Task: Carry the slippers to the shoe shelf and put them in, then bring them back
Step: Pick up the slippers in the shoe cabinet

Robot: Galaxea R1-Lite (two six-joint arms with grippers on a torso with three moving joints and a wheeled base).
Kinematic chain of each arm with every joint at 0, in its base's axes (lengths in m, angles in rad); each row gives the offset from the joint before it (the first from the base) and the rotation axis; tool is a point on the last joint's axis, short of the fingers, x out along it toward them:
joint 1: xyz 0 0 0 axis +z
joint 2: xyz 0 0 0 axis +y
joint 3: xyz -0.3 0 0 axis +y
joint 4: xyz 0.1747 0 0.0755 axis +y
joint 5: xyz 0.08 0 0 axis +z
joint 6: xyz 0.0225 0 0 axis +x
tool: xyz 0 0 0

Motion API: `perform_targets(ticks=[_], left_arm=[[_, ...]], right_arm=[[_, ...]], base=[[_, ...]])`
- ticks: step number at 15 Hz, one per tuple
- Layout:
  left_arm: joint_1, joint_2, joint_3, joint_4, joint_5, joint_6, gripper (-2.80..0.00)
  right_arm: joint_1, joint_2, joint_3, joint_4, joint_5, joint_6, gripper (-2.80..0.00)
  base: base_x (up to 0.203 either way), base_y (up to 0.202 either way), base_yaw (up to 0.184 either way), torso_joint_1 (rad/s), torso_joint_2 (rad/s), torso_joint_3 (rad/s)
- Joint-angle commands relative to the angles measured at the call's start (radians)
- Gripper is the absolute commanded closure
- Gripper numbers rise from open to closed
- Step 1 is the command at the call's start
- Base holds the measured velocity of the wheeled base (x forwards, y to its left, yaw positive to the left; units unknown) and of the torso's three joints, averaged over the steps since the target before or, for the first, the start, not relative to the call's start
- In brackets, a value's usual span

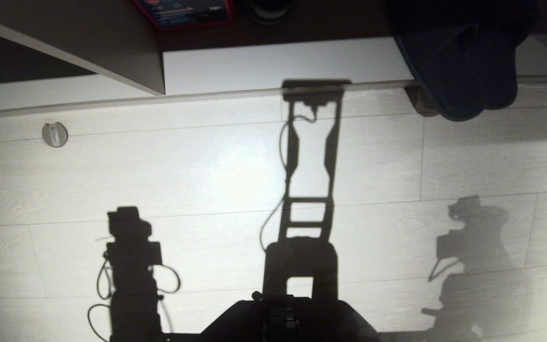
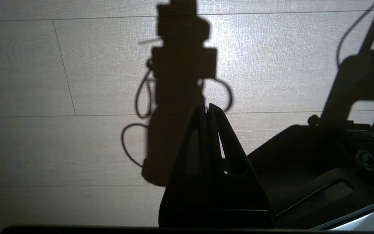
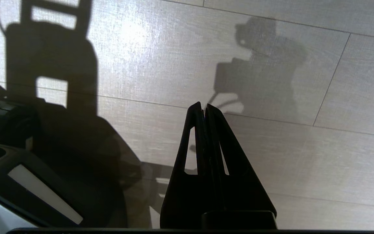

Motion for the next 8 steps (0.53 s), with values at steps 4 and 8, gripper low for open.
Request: perform_targets(ticks=[4, 8], left_arm=[[0.0, 0.0, 0.0, 0.0, 0.0, -0.001, 0.0], [0.0, 0.0, 0.0, 0.0, 0.001, -0.001, 0.0]], right_arm=[[-0.003, -0.12, 0.003, 0.084, 0.008, 0.037, 0.0], [-0.003, -0.121, 0.003, 0.096, 0.001, 0.089, 0.0]], base=[[0.0, 0.0, 0.0, 0.0, 0.0, 0.0], [0.0, 0.0, 0.0, 0.0, 0.0, 0.0]])
